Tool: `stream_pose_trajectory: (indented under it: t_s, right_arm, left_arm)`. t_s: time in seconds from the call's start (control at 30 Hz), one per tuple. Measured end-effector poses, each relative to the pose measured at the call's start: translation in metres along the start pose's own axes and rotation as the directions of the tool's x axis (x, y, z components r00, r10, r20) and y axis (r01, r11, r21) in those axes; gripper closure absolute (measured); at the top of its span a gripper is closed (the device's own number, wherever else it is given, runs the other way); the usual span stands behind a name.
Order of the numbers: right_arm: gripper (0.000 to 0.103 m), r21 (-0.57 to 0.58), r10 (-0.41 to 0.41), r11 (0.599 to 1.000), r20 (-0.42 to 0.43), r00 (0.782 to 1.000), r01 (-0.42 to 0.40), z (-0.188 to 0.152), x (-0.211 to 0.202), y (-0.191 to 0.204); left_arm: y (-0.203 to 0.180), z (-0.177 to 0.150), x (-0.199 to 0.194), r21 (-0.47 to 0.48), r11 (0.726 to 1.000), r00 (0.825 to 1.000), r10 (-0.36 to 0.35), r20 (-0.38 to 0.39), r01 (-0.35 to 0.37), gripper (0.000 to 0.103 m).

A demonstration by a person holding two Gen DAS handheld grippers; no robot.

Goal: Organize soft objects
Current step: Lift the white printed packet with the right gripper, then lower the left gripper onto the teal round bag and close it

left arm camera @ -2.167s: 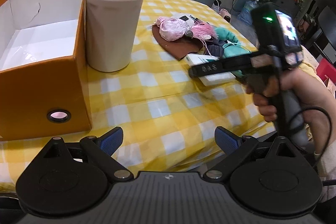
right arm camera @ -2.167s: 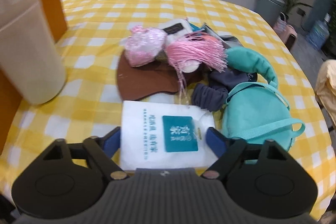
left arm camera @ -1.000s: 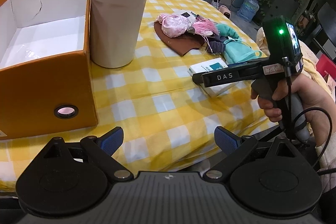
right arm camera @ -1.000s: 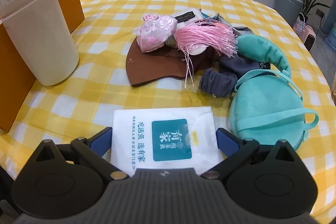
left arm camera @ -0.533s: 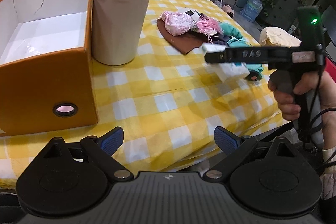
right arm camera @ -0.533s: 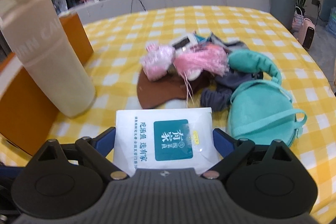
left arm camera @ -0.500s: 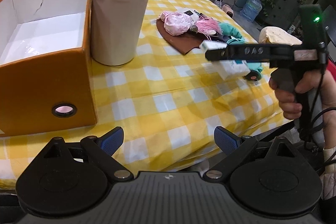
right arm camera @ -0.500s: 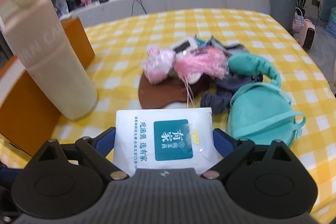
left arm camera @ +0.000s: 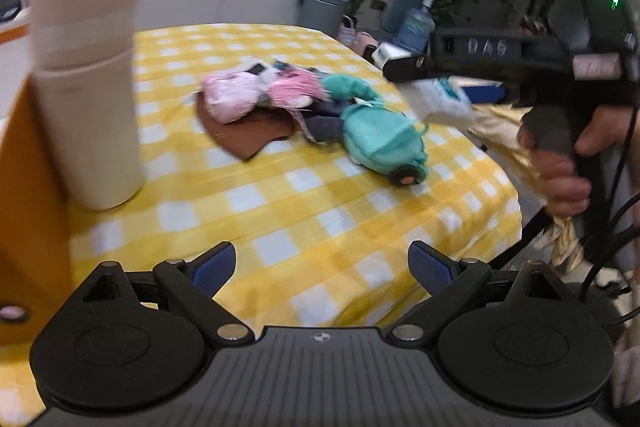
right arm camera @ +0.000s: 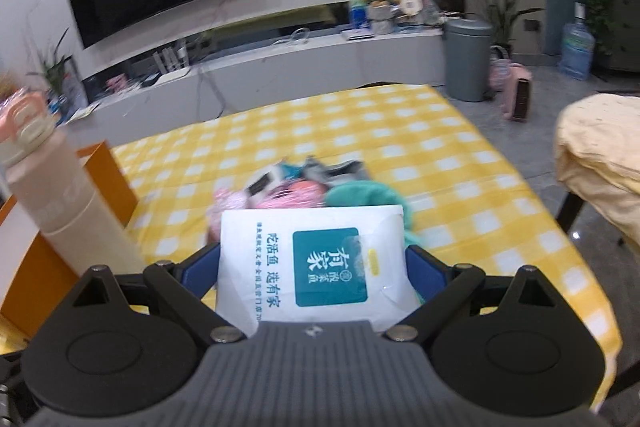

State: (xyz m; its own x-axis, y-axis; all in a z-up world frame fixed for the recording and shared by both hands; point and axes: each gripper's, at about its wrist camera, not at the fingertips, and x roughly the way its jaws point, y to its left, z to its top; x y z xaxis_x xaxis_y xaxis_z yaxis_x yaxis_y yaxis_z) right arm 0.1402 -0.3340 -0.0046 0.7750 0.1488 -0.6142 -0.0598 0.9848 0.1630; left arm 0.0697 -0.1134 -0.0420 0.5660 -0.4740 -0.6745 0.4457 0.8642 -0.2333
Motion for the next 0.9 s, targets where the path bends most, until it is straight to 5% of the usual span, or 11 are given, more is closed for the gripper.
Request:
stream_pose_trajectory:
  t_s: [0.23, 0.6, 0.9]
  right_arm:
    - [0.009, 0.073, -0.136, 0.988, 0.029, 0.99, 0.133, 0.0, -0.015, -0.038]
    - [0.009, 0.17, -0.17, 0.974, 0.095, 0.981, 0.153, 0.002, -0.036, -0.076]
    - [0.009, 0.245, -0.221, 0.95, 0.096, 0.971, 0.192, -0.003, -0.046, -0.101]
  left_arm:
    - [-0.032, 0.003, 0.05, 0.115, 0.993, 1.0, 0.02, 0.005, -0.02, 0.0]
    - [-0.08, 0.023, 0.121, 0.133, 0.99, 0.999, -0.042, -0.011, 0.043, 0.0]
    - [-0.09, 0.029, 0.142, 0.114, 0.993, 0.999, -0.037, 0.015, 0.035, 0.0]
